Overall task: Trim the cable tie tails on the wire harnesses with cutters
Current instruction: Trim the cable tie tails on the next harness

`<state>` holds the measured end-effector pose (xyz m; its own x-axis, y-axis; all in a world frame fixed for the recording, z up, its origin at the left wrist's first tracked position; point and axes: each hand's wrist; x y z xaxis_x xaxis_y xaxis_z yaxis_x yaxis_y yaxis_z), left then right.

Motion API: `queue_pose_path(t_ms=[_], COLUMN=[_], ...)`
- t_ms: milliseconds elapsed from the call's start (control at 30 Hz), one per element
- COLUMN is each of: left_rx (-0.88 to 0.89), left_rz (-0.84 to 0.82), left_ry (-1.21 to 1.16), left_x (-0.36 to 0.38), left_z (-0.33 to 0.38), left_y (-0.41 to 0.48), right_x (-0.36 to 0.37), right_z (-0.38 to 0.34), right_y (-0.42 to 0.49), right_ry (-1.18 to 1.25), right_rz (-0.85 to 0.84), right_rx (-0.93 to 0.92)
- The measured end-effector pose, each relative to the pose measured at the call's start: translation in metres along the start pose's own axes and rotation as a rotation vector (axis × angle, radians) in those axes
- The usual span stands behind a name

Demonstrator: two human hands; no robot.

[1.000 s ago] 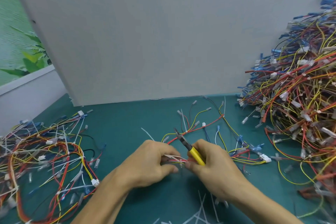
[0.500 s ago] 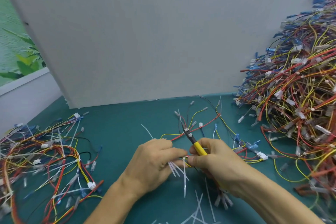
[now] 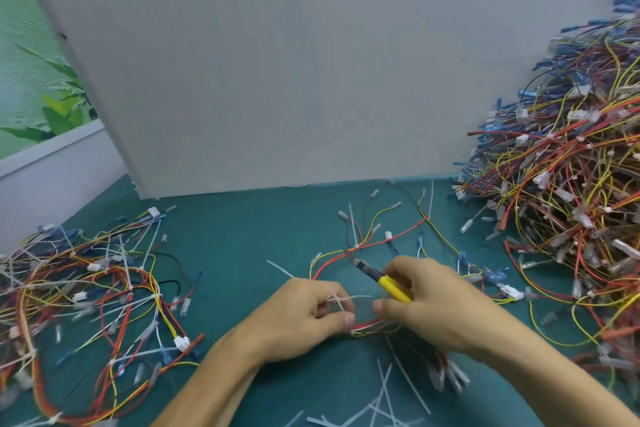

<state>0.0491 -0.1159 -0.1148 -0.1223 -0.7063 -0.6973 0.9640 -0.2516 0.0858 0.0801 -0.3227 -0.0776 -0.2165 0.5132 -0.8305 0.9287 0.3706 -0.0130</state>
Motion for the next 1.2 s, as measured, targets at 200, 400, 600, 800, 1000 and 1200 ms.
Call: queue_pose_path(t_ms=[200,400,600,800,1000,1200], left_rx=[-0.067,-0.085,-0.075,-0.078,-0.087,-0.084], left_rz=[-0.010,-0.029,-0.021,-0.017,-0.020,-0.014], left_ry=[-0.034,-0.022,-0.017,-0.009,-0.021,-0.021], left_x=[-0.003,-0.004,-0.003,-0.004,-0.004,-0.004], left_z=[-0.001,0.000,0.001,0.001,0.003,0.003], left_y=[0.000,0.002,0.001,0.001,0.000,0.000], right_x=[-0.029,-0.030,-0.020,-0.019,-0.018,-0.016], right_z=[0.012,0.012,0.004,0.003,0.002,-0.002], right_y=[-0.002,-0.004,-0.007,-0.007,-0.008,-0.009], right_ry=[-0.530,-0.624,-0.635,-0.665,-0.671,-0.726], right_rz=[-0.077,-0.112,-0.152,-0.129,-0.120,-0.110], right_rx=[-0.192,-0.268,-0.312,-0.318,-0.313,-0.318])
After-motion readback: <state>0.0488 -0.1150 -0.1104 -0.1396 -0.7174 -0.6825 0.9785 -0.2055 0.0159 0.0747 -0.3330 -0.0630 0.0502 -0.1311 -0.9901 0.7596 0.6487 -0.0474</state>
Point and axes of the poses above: each hand's wrist, its own y-axis towards the middle knuckle, its own x-axis out of the palm, z = x × y, and after that the axes turned 5 degrees about z, right-handed
